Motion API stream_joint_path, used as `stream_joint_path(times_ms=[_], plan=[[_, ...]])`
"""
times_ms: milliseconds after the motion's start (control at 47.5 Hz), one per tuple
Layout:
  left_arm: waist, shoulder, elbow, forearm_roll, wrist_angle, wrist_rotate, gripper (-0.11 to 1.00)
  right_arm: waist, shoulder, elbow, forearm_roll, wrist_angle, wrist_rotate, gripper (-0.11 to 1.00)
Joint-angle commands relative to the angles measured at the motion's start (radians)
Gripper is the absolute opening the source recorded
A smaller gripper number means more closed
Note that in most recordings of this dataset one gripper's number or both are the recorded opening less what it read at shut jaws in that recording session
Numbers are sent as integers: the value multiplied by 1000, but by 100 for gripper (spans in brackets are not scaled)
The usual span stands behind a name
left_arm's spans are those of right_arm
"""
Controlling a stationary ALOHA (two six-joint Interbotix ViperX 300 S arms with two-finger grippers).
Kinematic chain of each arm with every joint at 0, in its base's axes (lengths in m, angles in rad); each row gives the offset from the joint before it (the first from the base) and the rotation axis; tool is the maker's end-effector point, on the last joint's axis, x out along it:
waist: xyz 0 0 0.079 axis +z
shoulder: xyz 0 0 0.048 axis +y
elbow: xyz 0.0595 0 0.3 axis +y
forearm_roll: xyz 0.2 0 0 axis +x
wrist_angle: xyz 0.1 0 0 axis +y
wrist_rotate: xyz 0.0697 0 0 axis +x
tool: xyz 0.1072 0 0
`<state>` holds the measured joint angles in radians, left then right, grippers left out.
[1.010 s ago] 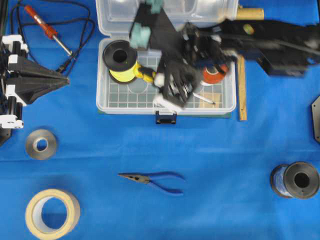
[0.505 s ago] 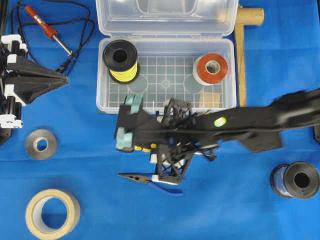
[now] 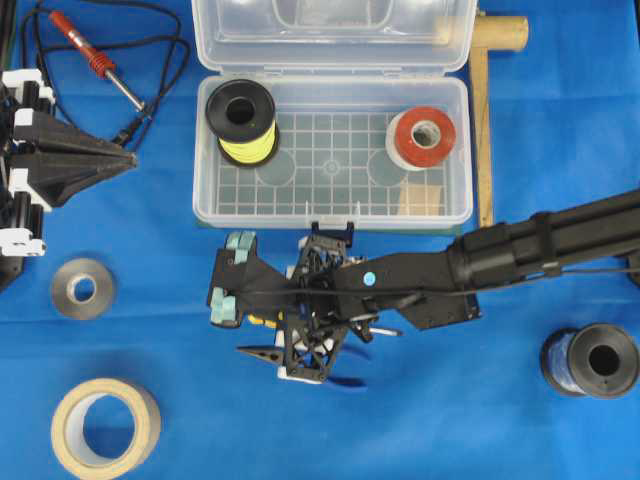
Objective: Pick the screwdriver from the toolbox among several items.
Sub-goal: 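Lift the screwdriver out and carry it left of the toolbox, then open the right gripper to release the screwdriver and withdraw right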
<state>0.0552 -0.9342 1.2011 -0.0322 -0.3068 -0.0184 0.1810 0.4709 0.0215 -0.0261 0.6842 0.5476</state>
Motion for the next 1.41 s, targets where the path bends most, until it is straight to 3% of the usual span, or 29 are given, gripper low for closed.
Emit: stream_joint_path(times_ms=[0, 168, 316, 379, 589, 821, 1073, 1389], plan=[[8, 5, -9, -2, -5, 0, 0, 5, -12, -25, 11, -12, -3, 28], [14, 3, -5, -2, -5, 0, 0, 6, -17, -21, 8, 9, -6, 29], [14, -9, -2, -2, 8, 0, 0, 3, -86, -17, -52, 86, -3, 68], [14, -18, -2, -2, 23, 0, 0, 3, -152, 2, -95, 103, 6, 80], [14, -66, 0, -2, 64, -2, 0, 5, -380, 120, -210, 54, 21, 74], [14, -104, 5, -2, 97, -2, 0, 6, -678, 400, -333, -49, 34, 74], [14, -110, 8, -2, 121, -2, 0, 5, -1042, 719, -414, -233, 95, 74], [11, -112, 11, -2, 120, -2, 0, -21, -1356, 989, -454, -258, 100, 74]])
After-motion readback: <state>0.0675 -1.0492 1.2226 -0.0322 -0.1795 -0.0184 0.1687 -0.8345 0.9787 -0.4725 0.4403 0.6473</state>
